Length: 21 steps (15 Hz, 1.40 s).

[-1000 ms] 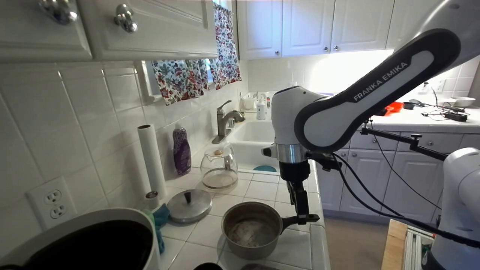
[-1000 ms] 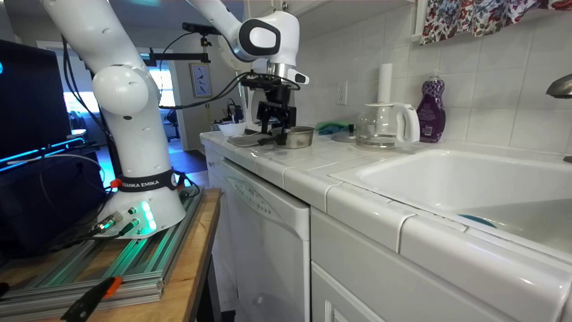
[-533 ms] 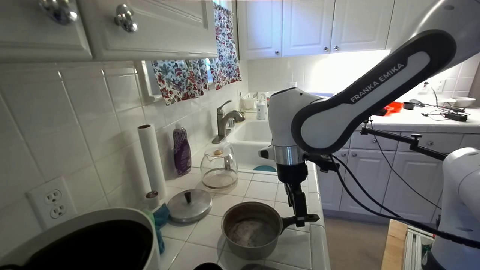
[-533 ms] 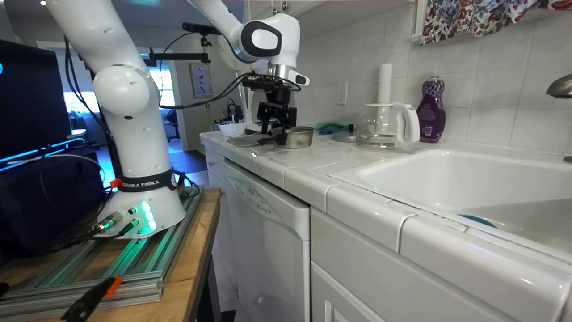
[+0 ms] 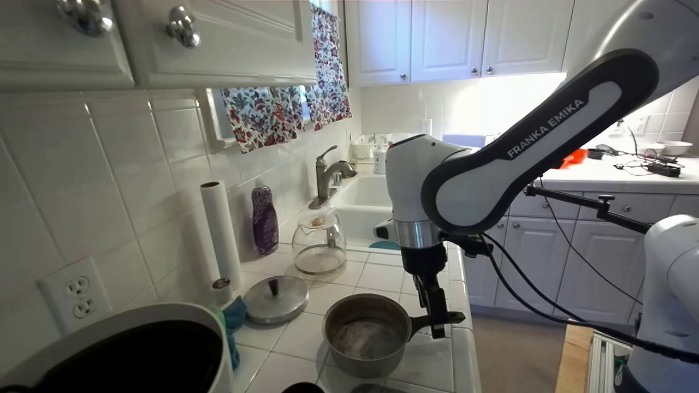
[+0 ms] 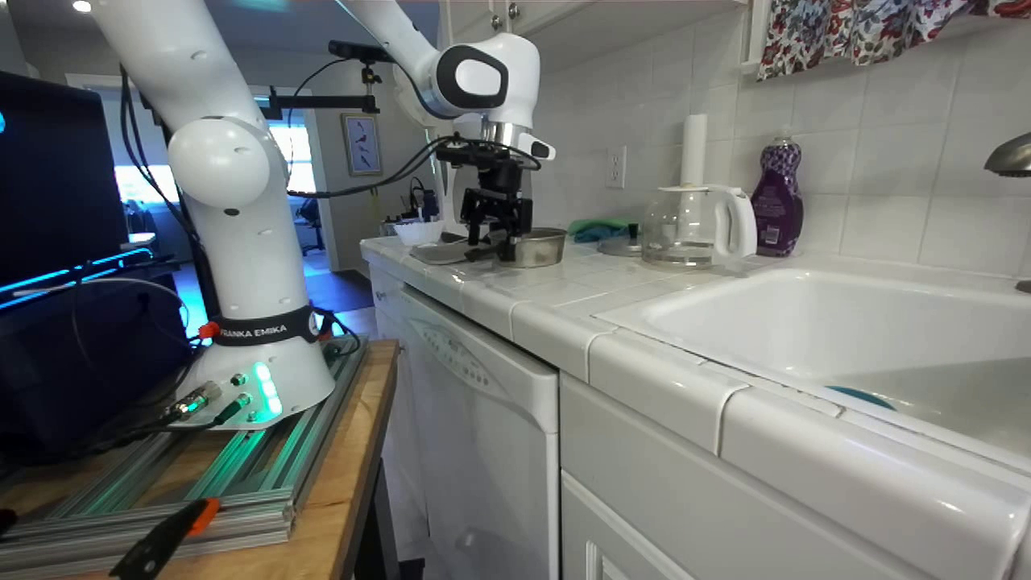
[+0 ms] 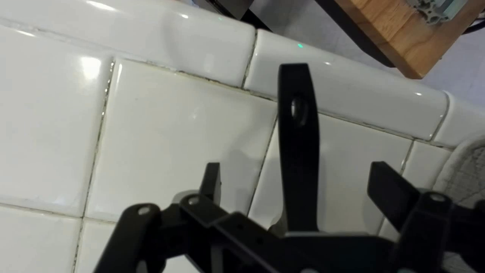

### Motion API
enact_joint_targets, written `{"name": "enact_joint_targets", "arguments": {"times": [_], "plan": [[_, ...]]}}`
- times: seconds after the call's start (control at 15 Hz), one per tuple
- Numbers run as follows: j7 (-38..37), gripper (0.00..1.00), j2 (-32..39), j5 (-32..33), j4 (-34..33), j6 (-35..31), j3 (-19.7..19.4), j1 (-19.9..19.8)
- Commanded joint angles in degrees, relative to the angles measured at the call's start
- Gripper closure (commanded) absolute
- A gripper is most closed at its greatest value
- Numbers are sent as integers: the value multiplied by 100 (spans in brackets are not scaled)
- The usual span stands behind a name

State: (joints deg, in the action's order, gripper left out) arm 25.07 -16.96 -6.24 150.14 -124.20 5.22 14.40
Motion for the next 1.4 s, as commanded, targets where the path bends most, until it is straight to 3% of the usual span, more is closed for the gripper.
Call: {"name": "enact_joint_targets", "arguments": {"times": [0.0, 0.07, 0.13, 0.8, 1.33], "plan": [[34, 0, 261, 105, -245, 75, 51, -22], [37, 10, 295, 112, -274, 73, 59, -26], [40, 28, 335, 120, -310, 76, 68, -29], [54, 98, 670, 147, -612, 141, 154, -48], [-88, 94, 587, 99, -510, -17, 176, -69]]}}
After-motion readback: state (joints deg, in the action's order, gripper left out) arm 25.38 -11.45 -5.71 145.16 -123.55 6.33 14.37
